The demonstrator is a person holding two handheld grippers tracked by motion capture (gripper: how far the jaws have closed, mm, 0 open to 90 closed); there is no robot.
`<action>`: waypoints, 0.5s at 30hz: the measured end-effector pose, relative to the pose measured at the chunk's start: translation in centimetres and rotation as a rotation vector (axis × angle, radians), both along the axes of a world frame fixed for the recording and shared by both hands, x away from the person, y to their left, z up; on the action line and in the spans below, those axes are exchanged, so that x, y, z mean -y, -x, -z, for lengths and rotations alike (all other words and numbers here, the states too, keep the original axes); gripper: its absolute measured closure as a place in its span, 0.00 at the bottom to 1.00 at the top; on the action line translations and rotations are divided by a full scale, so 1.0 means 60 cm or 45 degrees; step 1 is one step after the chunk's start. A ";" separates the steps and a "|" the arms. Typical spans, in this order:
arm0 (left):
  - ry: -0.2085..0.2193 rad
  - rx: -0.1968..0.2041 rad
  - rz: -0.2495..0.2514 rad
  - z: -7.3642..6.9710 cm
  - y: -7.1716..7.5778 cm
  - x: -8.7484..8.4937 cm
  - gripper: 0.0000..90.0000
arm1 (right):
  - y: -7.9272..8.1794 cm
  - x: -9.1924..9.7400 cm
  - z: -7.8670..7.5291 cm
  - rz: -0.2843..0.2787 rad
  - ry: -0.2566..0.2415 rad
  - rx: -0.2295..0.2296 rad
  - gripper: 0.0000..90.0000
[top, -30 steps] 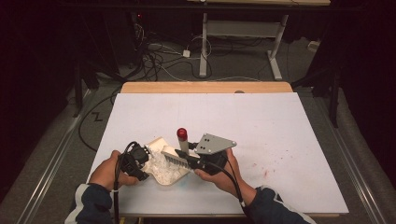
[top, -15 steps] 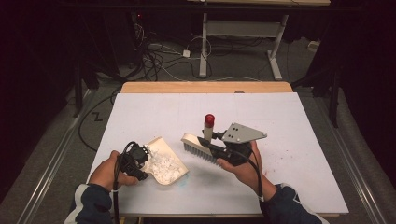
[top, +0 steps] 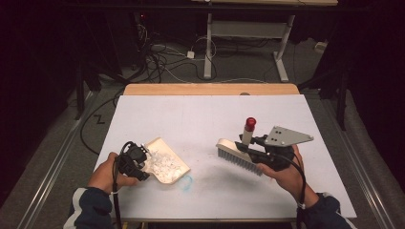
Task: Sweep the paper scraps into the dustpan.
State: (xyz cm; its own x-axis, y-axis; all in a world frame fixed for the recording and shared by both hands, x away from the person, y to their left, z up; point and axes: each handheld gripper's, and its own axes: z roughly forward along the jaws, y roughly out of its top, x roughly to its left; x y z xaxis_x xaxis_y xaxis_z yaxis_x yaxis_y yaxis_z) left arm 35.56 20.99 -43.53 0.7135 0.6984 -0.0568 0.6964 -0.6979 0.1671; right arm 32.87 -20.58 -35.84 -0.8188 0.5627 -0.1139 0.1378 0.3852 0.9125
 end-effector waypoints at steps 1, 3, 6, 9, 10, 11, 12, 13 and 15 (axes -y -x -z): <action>0.002 -0.002 -0.001 0.001 -0.001 -0.001 0.70 | 0.002 0.008 0.000 -0.005 0.011 -0.009 0.79; 0.005 -0.001 -0.008 0.002 -0.002 -0.003 0.70 | 0.007 0.024 -0.001 -0.003 0.015 -0.014 0.79; 0.014 0.001 -0.021 0.003 -0.003 -0.004 0.70 | 0.015 0.045 -0.003 -0.005 0.022 -0.031 0.79; 0.016 0.005 -0.025 0.004 -0.004 -0.006 0.70 | 0.023 0.064 -0.004 -0.010 0.009 -0.054 0.79; 0.023 0.005 -0.031 0.004 -0.004 -0.007 0.70 | 0.026 0.070 -0.005 -0.012 0.002 -0.062 0.79; 0.028 0.007 -0.034 0.004 -0.004 -0.008 0.70 | 0.028 0.075 -0.005 -0.012 0.001 -0.065 0.79; 0.033 0.012 -0.041 0.004 -0.004 -0.010 0.70 | 0.031 0.080 -0.007 -0.016 0.005 -0.074 0.79; 0.034 0.011 -0.047 0.005 -0.004 -0.011 0.70 | 0.034 0.085 -0.008 -0.018 0.007 -0.077 0.79; 0.039 0.011 -0.050 0.006 -0.005 -0.013 0.70 | 0.040 0.095 -0.011 -0.026 0.004 -0.087 0.79</action>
